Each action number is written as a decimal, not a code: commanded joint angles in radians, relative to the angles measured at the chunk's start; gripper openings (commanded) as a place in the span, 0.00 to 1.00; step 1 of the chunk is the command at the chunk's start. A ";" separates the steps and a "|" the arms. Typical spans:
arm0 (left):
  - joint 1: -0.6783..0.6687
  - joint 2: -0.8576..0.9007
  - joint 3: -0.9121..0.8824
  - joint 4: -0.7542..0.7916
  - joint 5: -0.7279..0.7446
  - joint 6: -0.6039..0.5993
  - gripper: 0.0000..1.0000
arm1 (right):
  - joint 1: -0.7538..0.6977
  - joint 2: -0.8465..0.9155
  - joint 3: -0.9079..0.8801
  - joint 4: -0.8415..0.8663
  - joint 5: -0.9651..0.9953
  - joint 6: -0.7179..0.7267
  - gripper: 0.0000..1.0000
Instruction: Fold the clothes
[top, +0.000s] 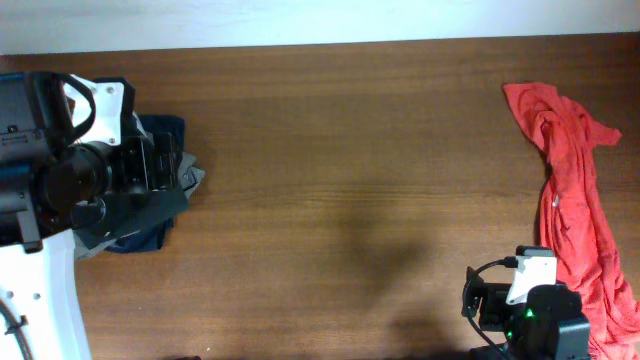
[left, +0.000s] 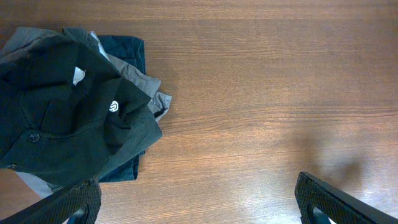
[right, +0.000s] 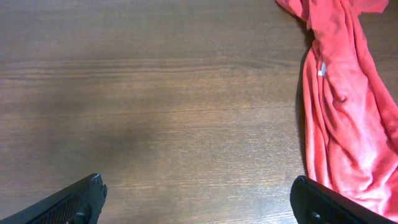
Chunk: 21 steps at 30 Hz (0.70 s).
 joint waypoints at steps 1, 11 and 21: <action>-0.004 0.000 0.000 0.000 0.010 -0.006 0.99 | -0.016 -0.041 -0.043 0.026 0.040 -0.004 0.99; -0.004 0.000 0.000 -0.001 0.010 -0.006 0.99 | -0.035 -0.090 -0.216 0.516 0.053 -0.003 0.99; -0.004 0.000 0.000 0.000 0.010 -0.006 0.99 | -0.035 -0.261 -0.452 0.639 0.050 -0.003 0.99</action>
